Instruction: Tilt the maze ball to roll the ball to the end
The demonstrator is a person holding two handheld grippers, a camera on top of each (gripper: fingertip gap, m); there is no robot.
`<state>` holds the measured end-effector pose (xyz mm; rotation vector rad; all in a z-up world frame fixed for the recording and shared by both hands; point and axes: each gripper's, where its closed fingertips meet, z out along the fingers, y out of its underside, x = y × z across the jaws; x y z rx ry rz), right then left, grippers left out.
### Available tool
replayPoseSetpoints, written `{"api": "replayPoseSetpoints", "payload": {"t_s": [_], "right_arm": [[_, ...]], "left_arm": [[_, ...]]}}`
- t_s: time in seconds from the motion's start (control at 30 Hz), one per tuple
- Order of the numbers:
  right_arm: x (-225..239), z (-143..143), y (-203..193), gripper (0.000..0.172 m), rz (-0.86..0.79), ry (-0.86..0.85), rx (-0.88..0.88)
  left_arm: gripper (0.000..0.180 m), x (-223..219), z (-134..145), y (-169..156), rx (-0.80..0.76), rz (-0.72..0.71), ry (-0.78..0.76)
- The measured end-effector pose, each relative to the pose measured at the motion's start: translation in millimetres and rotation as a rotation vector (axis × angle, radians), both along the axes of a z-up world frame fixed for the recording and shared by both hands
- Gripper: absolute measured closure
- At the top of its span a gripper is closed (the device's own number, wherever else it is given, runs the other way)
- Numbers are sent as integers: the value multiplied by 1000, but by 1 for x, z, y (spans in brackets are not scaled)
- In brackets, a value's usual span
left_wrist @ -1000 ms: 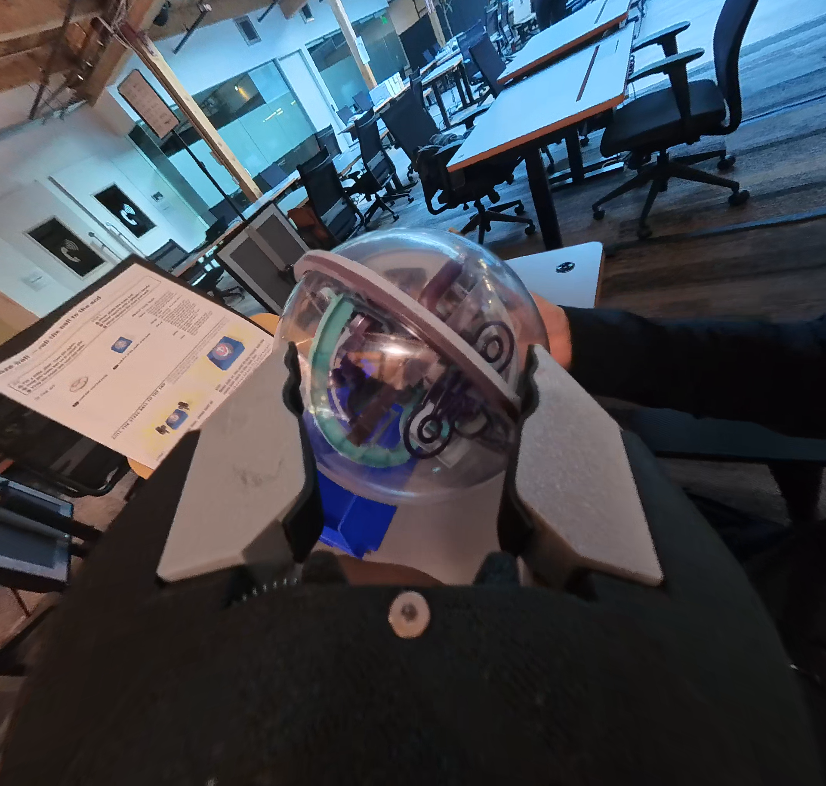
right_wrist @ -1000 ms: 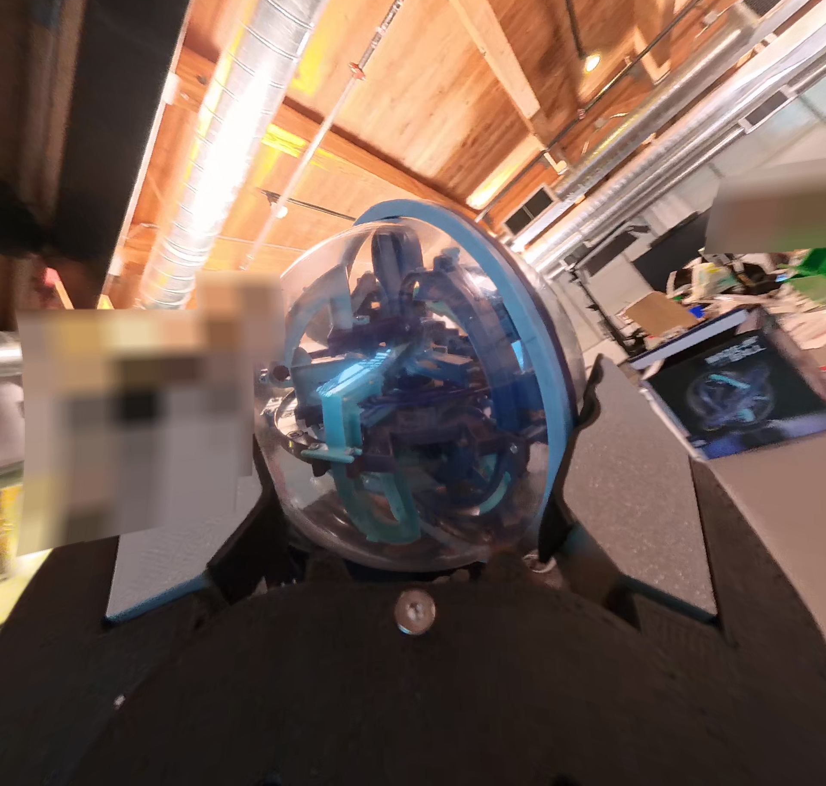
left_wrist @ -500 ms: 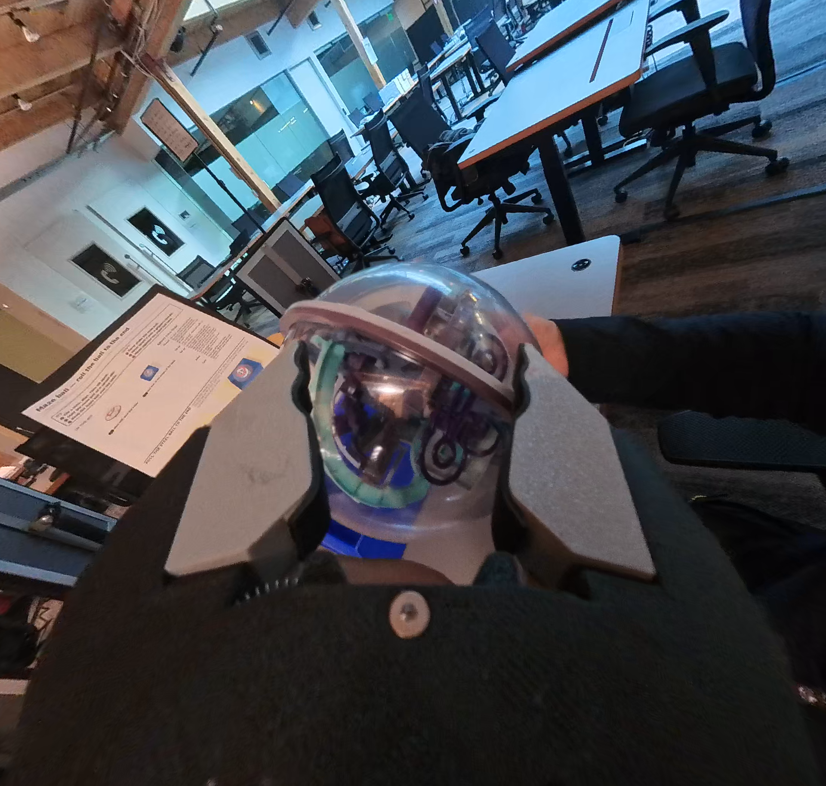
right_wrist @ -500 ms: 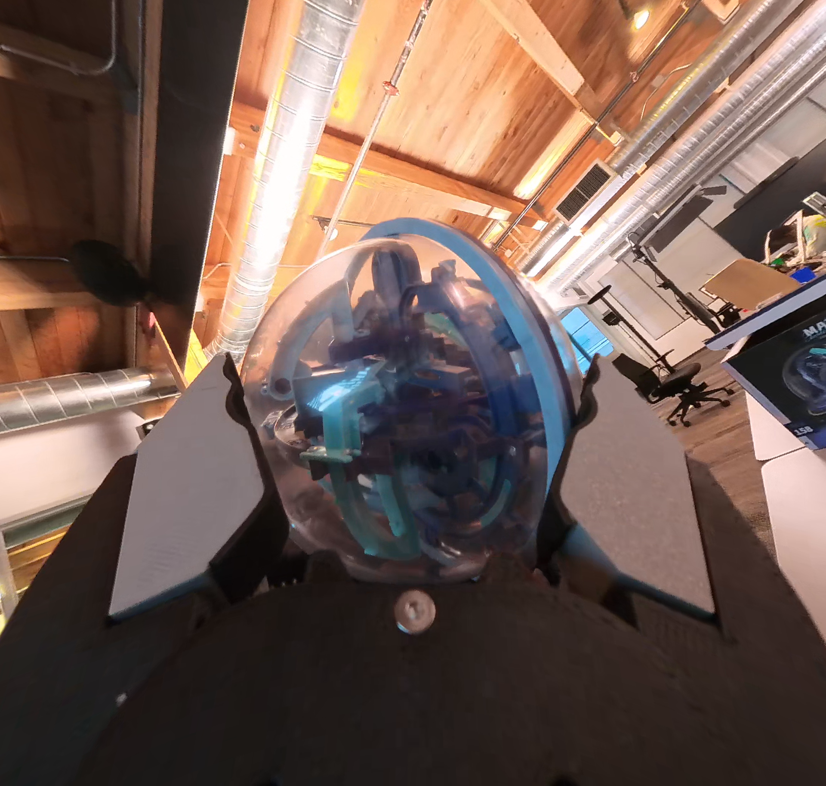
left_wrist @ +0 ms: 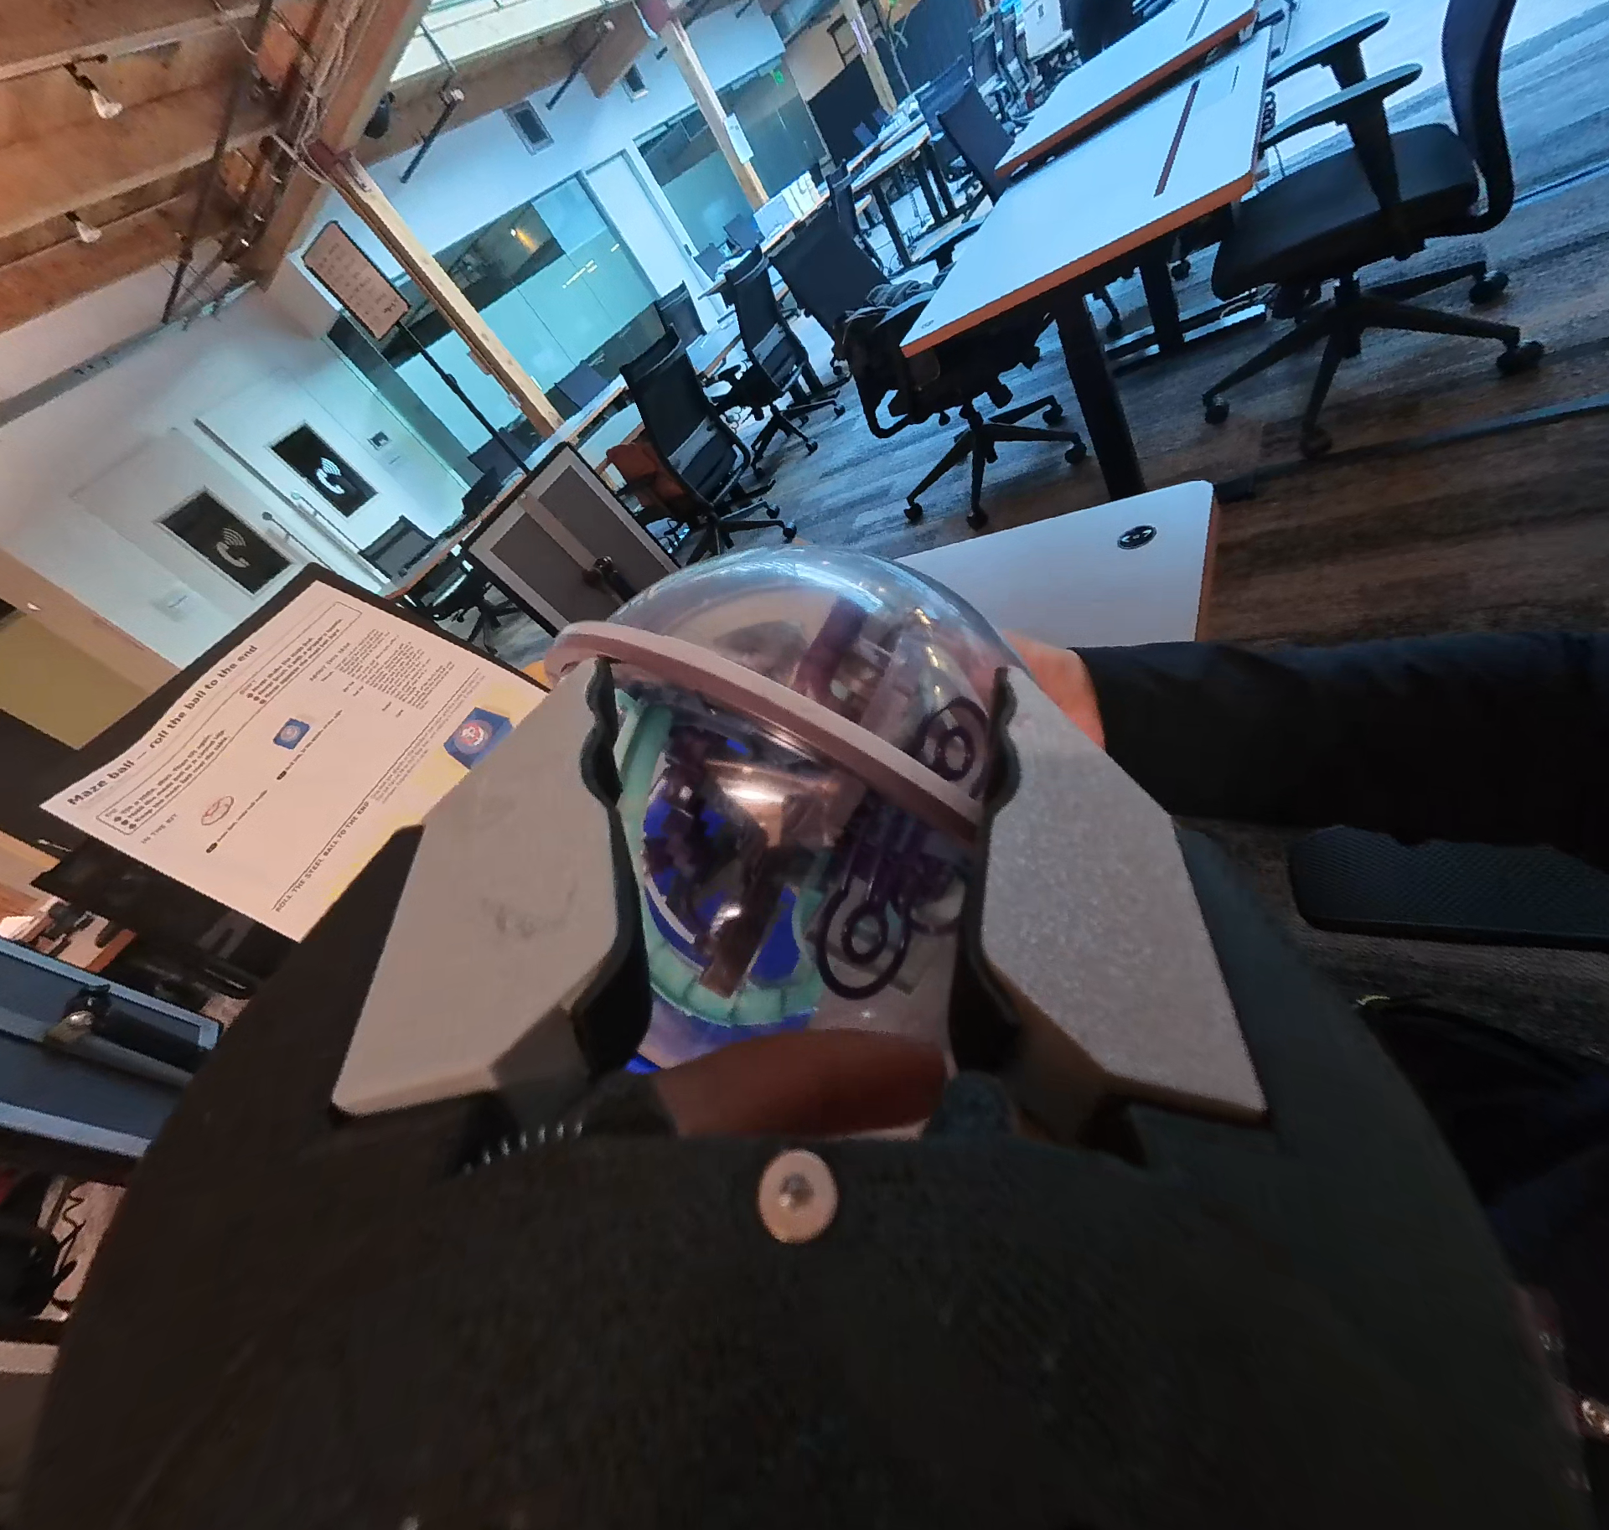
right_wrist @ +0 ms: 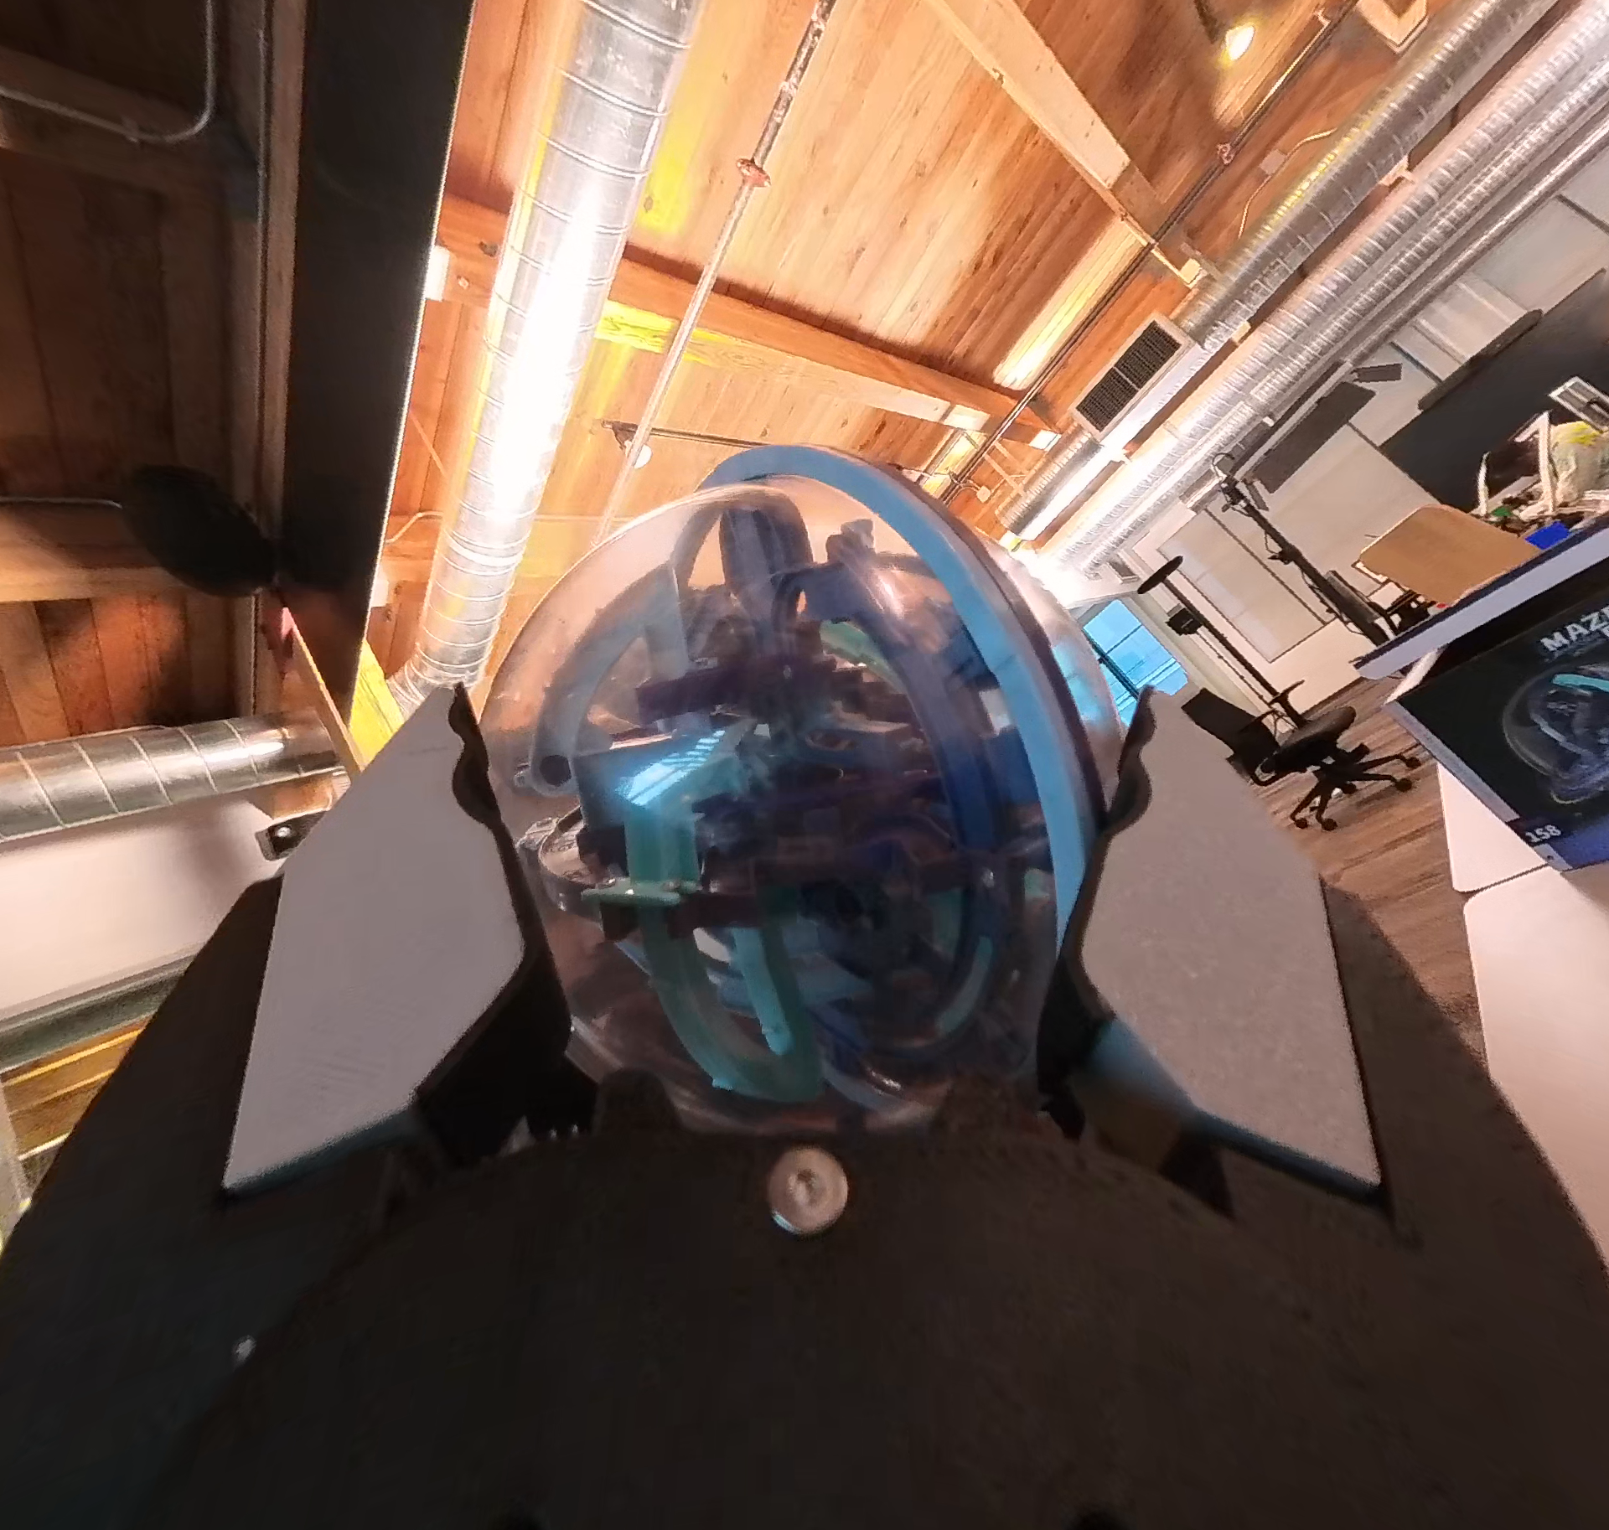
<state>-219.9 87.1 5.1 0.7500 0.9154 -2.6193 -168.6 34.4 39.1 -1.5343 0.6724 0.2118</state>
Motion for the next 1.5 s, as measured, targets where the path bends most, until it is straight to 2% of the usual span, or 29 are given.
{"api": "replayPoseSetpoints", "payload": {"t_s": [0.37,0.5,0.73,1.1,1.23,1.4,1.5], "right_arm": [[-3,-7,4,35,22,-11,-52],[-8,-11,10,36,-33,-31,-49],[-16,-15,19,49,-158,-80,-30],[-24,-37,26,48,-271,-116,-2],[-24,-47,29,49,-337,-146,42],[-34,-59,26,42,-409,-222,55],[-40,-70,32,43,-436,-257,48]], "left_arm": [[98,-1,-4,5,-20,6,-13],[98,-7,-9,5,-21,9,-20],[98,-26,-16,-1,-15,-7,-92],[101,-45,-38,1,-18,-72,-168],[110,-54,-46,3,-26,-122,-267],[126,-75,-45,12,-31,-171,-505],[131,-88,-55,19,-56,-163,-569]]}}
